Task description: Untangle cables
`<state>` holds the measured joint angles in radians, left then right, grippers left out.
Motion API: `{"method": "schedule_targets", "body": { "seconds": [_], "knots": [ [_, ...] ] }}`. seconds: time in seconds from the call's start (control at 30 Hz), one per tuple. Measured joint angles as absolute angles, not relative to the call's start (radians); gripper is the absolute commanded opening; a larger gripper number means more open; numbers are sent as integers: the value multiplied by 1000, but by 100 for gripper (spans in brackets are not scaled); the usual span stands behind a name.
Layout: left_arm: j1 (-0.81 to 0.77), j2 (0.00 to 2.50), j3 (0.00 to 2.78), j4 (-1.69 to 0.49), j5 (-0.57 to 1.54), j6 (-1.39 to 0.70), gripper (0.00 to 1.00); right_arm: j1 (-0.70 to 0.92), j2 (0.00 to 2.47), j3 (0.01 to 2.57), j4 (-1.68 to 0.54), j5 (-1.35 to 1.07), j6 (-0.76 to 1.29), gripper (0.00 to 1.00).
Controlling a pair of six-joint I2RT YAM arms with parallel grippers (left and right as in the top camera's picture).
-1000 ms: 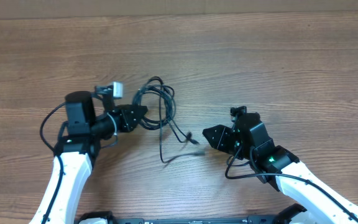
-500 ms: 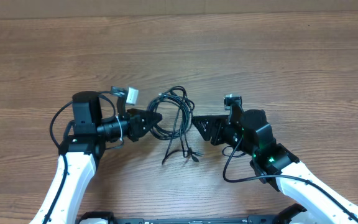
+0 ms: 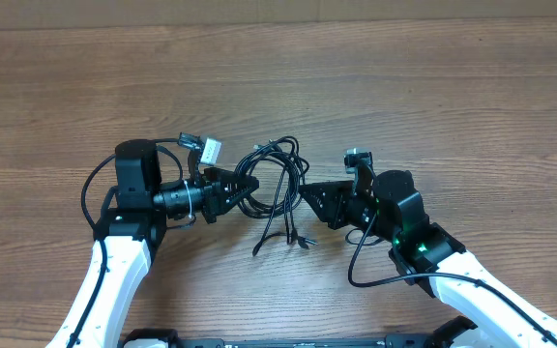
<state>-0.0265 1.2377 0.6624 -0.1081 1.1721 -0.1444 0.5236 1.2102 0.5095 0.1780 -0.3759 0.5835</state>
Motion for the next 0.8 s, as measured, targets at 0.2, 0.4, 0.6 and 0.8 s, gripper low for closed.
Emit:
{"method": "schedule_targets", "body": {
  "seconds": [0.2, 0.4, 0.6, 0.8],
  "knots": [
    [-44, 1238, 663, -30, 1321, -119, 5, 535, 1210, 509, 226, -369, 583, 35],
    [-117, 1237, 663, 73, 1364, -138, 4, 610, 1217, 509, 223, -280, 595, 38],
    [-162, 1237, 659, 383, 1414, -284, 4, 639, 1271, 509, 118, -141, 645, 45],
    [-145, 1236, 662, 571, 1444, -445, 4, 601, 1280, 509, 59, -65, 675, 54]
  ]
}}
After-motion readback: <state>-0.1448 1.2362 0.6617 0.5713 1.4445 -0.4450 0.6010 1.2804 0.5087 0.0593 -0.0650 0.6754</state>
